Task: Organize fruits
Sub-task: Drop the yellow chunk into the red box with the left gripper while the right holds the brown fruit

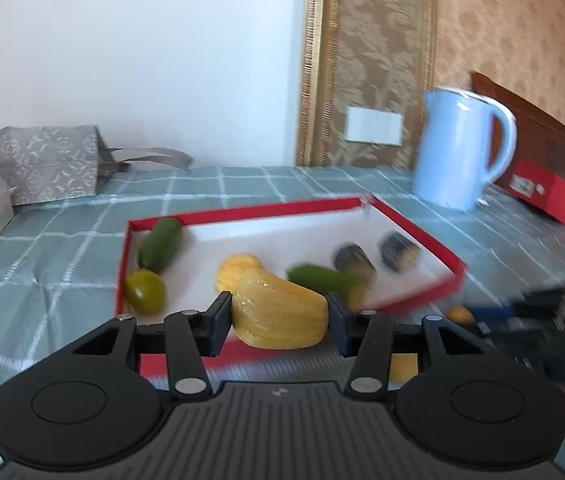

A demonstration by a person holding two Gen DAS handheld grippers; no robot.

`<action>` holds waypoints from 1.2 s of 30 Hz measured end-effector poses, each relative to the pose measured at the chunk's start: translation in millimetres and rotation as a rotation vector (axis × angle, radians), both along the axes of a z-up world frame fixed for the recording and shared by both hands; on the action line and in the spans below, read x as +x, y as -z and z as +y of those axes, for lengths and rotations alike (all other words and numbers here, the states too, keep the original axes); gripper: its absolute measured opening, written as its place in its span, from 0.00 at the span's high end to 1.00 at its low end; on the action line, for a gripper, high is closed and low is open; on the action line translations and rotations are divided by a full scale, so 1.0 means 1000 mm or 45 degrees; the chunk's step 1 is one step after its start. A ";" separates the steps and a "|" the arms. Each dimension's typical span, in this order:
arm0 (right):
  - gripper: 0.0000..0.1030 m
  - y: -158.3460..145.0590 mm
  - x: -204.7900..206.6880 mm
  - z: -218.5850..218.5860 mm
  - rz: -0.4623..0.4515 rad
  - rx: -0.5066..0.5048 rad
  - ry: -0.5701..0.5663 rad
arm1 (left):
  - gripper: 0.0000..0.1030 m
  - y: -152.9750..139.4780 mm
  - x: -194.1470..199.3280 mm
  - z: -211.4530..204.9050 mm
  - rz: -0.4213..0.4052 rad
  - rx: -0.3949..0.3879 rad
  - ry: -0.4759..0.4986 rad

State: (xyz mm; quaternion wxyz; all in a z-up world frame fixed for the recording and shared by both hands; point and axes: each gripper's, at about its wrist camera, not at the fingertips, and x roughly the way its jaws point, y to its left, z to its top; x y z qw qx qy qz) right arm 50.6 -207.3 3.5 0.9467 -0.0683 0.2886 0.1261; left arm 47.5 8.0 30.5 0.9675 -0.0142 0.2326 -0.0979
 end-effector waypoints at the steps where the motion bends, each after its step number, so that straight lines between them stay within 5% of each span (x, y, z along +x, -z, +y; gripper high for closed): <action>1: 0.77 0.000 0.000 0.000 0.001 -0.001 0.000 | 0.53 -0.001 0.007 0.003 0.008 -0.011 -0.007; 15: 0.76 0.000 0.001 0.000 0.004 -0.007 0.000 | 0.52 0.020 0.065 0.022 0.145 0.012 -0.159; 26: 0.76 0.001 0.001 0.001 0.006 -0.002 0.000 | 0.47 0.024 0.054 0.016 0.134 0.067 -0.158; 29: 0.77 0.001 0.001 0.001 0.005 -0.004 0.000 | 0.46 0.020 0.043 0.020 0.104 0.038 -0.184; 32: 0.77 0.001 0.001 0.001 0.005 -0.004 0.002 | 0.30 0.015 0.026 0.022 0.002 0.071 -0.277; 36: 0.77 -0.001 -0.001 -0.001 -0.014 -0.001 0.023 | 0.29 0.008 0.003 0.028 -0.098 0.053 -0.336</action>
